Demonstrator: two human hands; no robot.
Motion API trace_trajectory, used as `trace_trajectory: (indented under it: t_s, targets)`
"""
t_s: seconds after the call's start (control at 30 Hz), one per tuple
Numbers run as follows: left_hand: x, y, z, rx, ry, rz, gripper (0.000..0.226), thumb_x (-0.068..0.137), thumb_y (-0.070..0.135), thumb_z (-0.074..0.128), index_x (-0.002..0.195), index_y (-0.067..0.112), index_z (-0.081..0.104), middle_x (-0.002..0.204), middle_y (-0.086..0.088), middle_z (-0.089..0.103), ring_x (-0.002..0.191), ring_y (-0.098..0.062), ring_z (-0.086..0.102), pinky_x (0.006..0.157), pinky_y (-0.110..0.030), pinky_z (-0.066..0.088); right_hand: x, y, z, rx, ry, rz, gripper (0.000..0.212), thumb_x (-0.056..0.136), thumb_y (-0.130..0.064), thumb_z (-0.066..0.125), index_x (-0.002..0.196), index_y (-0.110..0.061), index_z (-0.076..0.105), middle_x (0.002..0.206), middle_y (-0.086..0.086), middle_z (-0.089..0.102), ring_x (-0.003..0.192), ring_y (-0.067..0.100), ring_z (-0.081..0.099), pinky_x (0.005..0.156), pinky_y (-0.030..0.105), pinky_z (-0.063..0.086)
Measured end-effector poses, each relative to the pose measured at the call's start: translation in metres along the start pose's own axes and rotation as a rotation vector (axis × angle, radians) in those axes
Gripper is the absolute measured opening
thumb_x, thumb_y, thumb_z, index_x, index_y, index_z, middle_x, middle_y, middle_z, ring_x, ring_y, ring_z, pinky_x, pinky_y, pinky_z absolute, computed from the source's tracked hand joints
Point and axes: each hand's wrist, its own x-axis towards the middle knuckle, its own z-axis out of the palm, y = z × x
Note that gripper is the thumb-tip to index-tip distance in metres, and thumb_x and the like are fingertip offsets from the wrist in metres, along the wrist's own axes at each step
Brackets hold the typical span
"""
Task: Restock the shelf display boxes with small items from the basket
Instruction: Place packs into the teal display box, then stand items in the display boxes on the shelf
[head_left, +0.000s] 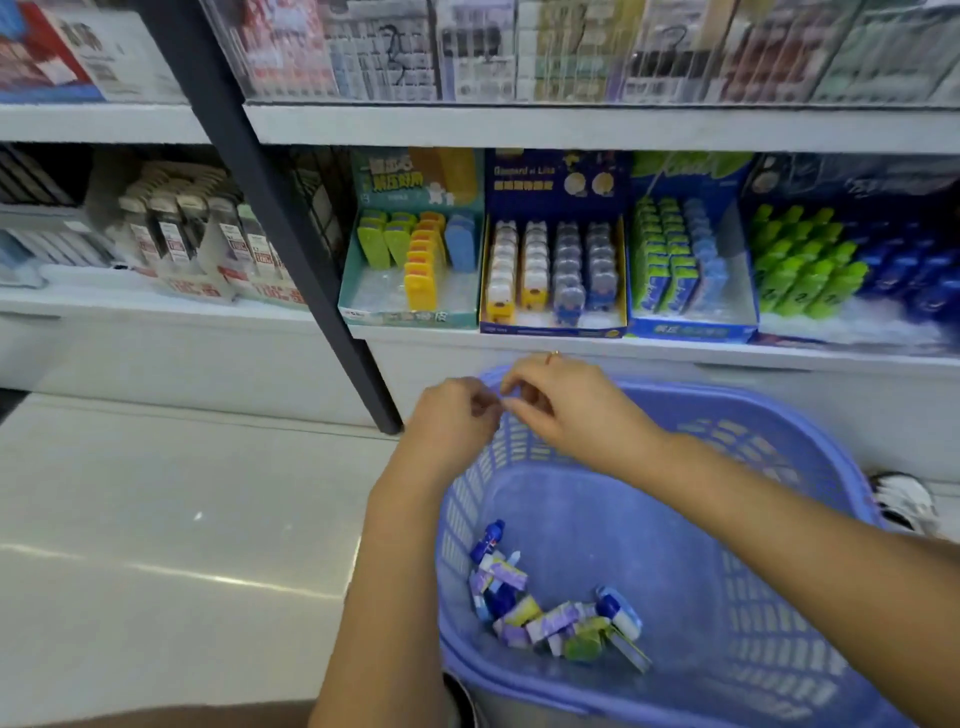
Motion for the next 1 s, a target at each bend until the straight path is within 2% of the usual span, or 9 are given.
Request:
trace_trajectory:
  t_s: [0.13, 0.23, 0.33, 0.43, 0.57, 0.77, 0.83, 0.9, 1.0]
  targets:
    - [0.006, -0.020, 0.065, 0.302, -0.455, -0.104, 0.023, 0.087, 0.003, 0.053, 0.103, 0.001, 0.069, 0.108, -0.020, 0.065, 0.104, -0.025, 0.062, 0.094, -0.036, 0.048, -0.058, 0.057, 0.056, 0.012, -0.579, 0.375, 0.031, 0.084, -0.019, 0.064, 0.113, -0.013, 0.061, 0.104, 0.008, 0.067, 0.101, 0.022, 0.060, 0.080, 0.026, 0.040]
    - [0.004, -0.046, 0.104, 0.603, -0.713, -0.097, 0.033, 0.090, 0.003, 0.050, 0.121, -0.002, 0.059, 0.131, -0.020, 0.054, 0.122, -0.031, 0.050, 0.101, -0.036, 0.038, -0.087, 0.085, 0.098, 0.027, -0.795, 0.409, 0.045, 0.081, -0.015, 0.067, 0.124, -0.016, 0.055, 0.115, 0.008, 0.063, 0.108, 0.022, 0.056, 0.084, 0.026, 0.039]
    - [-0.005, -0.070, 0.134, 0.766, -0.797, -0.114, 0.034, 0.087, 0.001, 0.056, 0.121, -0.003, 0.058, 0.126, -0.022, 0.056, 0.120, -0.035, 0.052, 0.099, -0.039, 0.041, -0.099, 0.093, 0.128, 0.072, -0.963, 0.357, 0.045, 0.080, -0.017, 0.067, 0.123, -0.016, 0.057, 0.118, 0.007, 0.062, 0.108, 0.023, 0.057, 0.084, 0.025, 0.041]
    - [-0.011, -0.081, 0.153, 0.882, -0.776, -0.094, 0.035, 0.090, 0.003, 0.053, 0.125, 0.000, 0.054, 0.129, -0.020, 0.055, 0.120, -0.033, 0.053, 0.098, -0.039, 0.043, -0.102, 0.087, 0.146, 0.185, -1.046, 0.326, 0.035, 0.075, -0.034, 0.075, 0.102, -0.012, 0.067, 0.101, 0.010, 0.068, 0.084, 0.020, 0.058, 0.072, 0.027, 0.042]
    - [-0.006, -0.086, 0.165, 0.951, -0.694, -0.121, 0.033, 0.092, 0.008, 0.053, 0.124, 0.005, 0.055, 0.130, -0.014, 0.055, 0.121, -0.030, 0.053, 0.098, -0.037, 0.043, -0.110, 0.082, 0.161, 0.176, -1.096, 0.262, 0.044, 0.068, -0.040, 0.080, 0.091, -0.005, 0.068, 0.093, 0.015, 0.067, 0.072, 0.020, 0.051, 0.064, 0.027, 0.037]
    - [0.005, -0.084, 0.157, 0.803, -0.674, -0.231, 0.036, 0.082, 0.021, 0.070, 0.112, 0.005, 0.058, 0.118, -0.013, 0.059, 0.114, -0.029, 0.056, 0.091, -0.035, 0.046, -0.107, 0.099, 0.157, 0.189, -0.932, 0.385, 0.036, 0.071, -0.028, 0.080, 0.100, -0.011, 0.068, 0.103, 0.009, 0.068, 0.090, 0.022, 0.061, 0.073, 0.027, 0.043]
    - [0.010, -0.075, 0.148, 0.678, -0.645, -0.244, 0.020, 0.082, 0.022, 0.069, 0.085, 0.005, 0.059, 0.096, -0.015, 0.060, 0.101, -0.030, 0.060, 0.081, -0.034, 0.047, -0.103, 0.106, 0.148, 0.193, -0.857, 0.407, 0.028, 0.077, -0.025, 0.074, 0.098, -0.009, 0.066, 0.100, 0.008, 0.066, 0.092, 0.022, 0.060, 0.077, 0.028, 0.044]
    - [0.017, -0.068, 0.140, 0.463, -0.559, -0.283, 0.036, 0.081, 0.020, 0.067, 0.054, 0.011, 0.045, 0.062, -0.009, 0.048, 0.072, -0.028, 0.055, 0.063, -0.031, 0.042, -0.097, 0.112, 0.133, 0.219, -0.735, 0.437, 0.014, 0.081, -0.017, 0.068, 0.091, -0.008, 0.065, 0.088, 0.009, 0.061, 0.083, 0.018, 0.053, 0.070, 0.025, 0.038]
    - [0.023, -0.050, 0.123, 0.054, -0.372, -0.325, 0.050, 0.078, 0.015, 0.073, 0.042, 0.016, 0.038, 0.043, -0.001, 0.039, 0.051, -0.018, 0.043, 0.056, -0.026, 0.037, -0.078, 0.119, 0.090, 0.356, -0.602, 0.531, 0.015, 0.084, -0.008, 0.066, 0.097, 0.001, 0.067, 0.080, 0.012, 0.060, 0.067, 0.013, 0.050, 0.064, 0.024, 0.038]
